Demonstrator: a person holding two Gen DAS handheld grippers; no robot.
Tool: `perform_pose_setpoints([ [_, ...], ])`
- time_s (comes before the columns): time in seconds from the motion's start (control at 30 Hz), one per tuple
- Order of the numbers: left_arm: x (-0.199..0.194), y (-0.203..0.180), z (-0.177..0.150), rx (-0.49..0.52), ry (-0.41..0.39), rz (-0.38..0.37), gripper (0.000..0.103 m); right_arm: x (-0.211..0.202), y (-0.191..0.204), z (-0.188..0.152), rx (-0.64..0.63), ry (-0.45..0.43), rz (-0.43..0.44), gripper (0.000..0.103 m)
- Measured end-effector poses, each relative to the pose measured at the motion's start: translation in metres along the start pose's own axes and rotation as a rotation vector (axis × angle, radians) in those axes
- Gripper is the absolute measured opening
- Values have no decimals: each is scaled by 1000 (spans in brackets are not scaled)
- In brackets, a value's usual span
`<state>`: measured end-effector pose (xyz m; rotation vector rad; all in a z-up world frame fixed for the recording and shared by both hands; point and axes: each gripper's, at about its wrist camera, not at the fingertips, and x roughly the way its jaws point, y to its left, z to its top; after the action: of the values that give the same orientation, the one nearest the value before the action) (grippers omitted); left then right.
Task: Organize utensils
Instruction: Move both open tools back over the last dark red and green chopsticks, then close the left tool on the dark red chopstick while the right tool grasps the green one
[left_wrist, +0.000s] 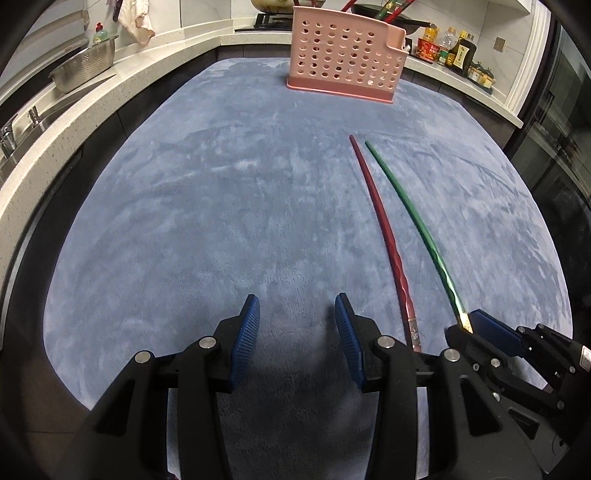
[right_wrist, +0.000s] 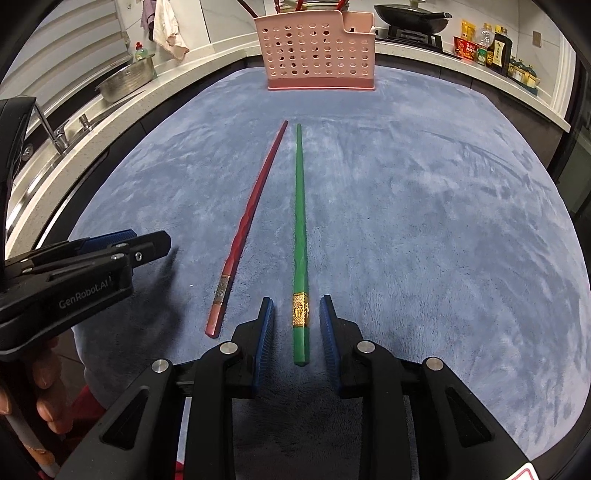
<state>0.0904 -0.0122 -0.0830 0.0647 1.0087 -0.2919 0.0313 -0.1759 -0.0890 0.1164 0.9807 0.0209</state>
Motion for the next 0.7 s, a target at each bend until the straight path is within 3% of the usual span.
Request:
perform_pose_setpoints([
  [0.17,1,-2,-2,3,9,-5,44,1,0,-1,-4,-1,-2,23],
  [0.37,0,-7,-4,13,12,-23,49,1,-5,-2,15,-4,-7,8],
  [0.53,-2,-17,-7,28,18,-60,64,-3,-12,-3,45,-15,-19,8],
  [0.7,0,-35,-10,69,25,-84,65,-6,-24,-4,97,-21,-21,8],
])
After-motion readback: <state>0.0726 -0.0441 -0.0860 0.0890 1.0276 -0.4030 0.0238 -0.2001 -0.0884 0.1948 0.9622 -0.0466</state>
